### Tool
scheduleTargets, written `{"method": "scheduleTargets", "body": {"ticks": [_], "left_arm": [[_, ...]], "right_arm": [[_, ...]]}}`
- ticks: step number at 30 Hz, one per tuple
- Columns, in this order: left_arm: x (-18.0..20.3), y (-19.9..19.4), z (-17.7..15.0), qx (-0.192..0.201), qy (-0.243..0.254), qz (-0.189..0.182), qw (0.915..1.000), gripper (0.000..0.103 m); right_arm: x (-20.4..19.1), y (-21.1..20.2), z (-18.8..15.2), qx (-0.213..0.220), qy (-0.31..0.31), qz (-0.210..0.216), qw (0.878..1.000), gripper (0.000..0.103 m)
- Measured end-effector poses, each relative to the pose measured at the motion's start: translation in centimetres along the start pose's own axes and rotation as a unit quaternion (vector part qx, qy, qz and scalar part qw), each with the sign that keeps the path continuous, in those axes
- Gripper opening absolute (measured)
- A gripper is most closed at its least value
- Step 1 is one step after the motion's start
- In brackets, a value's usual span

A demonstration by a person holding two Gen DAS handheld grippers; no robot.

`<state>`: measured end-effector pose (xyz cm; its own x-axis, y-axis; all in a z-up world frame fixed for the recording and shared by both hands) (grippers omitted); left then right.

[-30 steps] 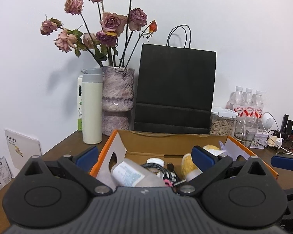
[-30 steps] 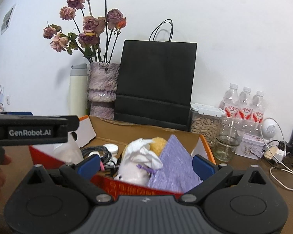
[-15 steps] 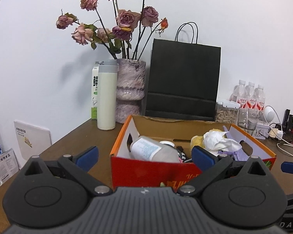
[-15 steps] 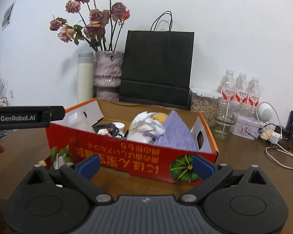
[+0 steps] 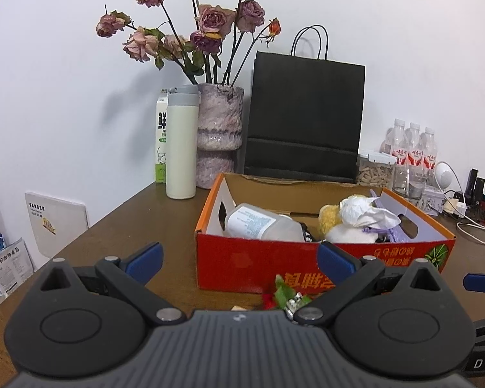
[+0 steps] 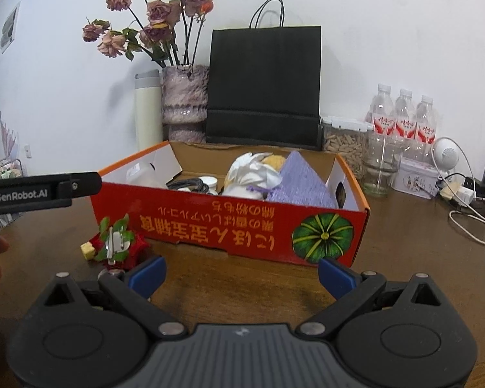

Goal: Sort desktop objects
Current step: 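Grasp the white round lid with the right gripper while the left grasps the red-green ornament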

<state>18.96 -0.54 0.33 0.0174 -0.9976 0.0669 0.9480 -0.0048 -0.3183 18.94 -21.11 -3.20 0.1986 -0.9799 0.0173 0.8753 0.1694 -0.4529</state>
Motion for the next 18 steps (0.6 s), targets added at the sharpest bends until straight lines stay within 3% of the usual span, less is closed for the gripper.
{"method": "scheduleTargets", "body": {"ticks": [10, 18], "left_arm": [[-1.4, -0.9, -1.0, -0.022, 0.008, 0.001, 0.9997, 0.103], [-3.8, -0.8, -1.5, -0.043, 0.011, 0.012, 0.9989, 0.103]], "right_arm": [[-0.4, -0.2, -0.8, -0.021, -0.016, 0.006, 1.000, 0.101], [-2.8, -0.2, -1.4, -0.038, -0.038, 0.060, 0.997, 0.099]]}}
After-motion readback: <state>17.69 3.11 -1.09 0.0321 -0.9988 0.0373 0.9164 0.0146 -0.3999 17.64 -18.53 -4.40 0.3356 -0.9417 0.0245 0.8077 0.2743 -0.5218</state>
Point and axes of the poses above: each gripper's, at about its wrist camera, not at the fingertips, and y roughly the way its jaws point, x to its right, z to its top, the point moved 4 cm from there along y, roughly the way its jaws point, and after that the axes turned 2 degrees about -z, right-handed, at the moved point
